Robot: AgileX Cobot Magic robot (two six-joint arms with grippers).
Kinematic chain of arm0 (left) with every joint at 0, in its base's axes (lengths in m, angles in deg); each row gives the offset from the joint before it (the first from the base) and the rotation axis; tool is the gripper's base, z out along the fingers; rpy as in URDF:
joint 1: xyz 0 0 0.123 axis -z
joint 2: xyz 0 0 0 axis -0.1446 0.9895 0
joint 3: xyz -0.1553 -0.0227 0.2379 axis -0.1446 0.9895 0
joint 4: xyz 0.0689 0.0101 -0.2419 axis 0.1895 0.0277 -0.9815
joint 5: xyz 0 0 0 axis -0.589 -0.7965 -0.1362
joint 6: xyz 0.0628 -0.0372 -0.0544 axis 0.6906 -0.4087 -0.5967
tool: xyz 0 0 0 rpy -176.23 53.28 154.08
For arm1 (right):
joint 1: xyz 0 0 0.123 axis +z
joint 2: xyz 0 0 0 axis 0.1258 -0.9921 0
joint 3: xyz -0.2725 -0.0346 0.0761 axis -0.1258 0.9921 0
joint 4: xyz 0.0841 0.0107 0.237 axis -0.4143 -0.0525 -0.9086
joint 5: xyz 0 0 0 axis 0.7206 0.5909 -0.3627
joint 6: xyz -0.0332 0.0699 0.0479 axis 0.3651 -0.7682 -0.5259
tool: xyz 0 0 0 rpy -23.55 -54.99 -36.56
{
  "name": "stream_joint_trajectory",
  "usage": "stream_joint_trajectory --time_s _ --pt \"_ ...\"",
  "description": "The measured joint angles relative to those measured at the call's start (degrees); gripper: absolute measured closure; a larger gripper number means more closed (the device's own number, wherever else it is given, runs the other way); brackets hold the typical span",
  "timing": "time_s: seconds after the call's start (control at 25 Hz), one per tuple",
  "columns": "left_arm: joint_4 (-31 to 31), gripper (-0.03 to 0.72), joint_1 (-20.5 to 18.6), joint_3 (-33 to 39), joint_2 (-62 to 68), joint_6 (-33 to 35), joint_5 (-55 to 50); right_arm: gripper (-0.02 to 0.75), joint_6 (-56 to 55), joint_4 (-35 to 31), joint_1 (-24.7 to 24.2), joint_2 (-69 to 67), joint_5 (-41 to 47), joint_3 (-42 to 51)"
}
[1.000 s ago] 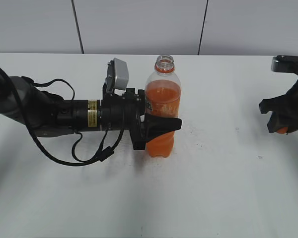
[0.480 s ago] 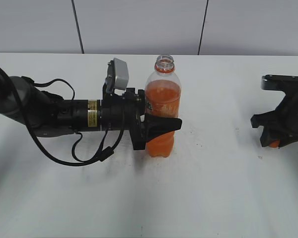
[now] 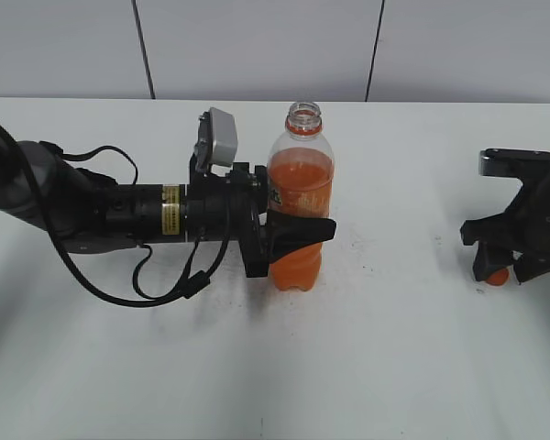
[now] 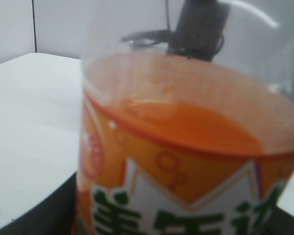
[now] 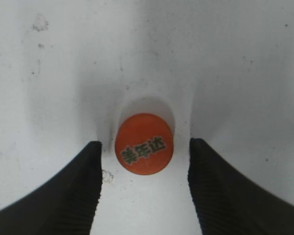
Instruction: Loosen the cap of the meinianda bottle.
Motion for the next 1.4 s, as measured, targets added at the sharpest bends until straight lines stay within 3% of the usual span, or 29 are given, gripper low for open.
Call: stream_joint_trajectory --time_s 0.16,0.44,0.8,1.4 --pt "0.0 0.263 0.0 0.0 0.0 0.0 0.0 0.287 -0.05 -0.25 0.0 -0.58 1.5 -0.06" --pt "0.0 0.259 0.0 0.0 0.0 0.0 0.0 0.279 -0.22 -1.32 0.0 0.1 8.86 -5.72" --pt "0.57 0.11 0.0 0.0 0.0 0.0 -0.05 0.278 -0.22 -1.64 0.0 5.26 12.81 -11.76" --pt "-0.06 0.101 0.0 0.0 -9.21 0.0 -0.1 0.278 -0.22 -1.76 0.0 8.73 15.76 -19.58"
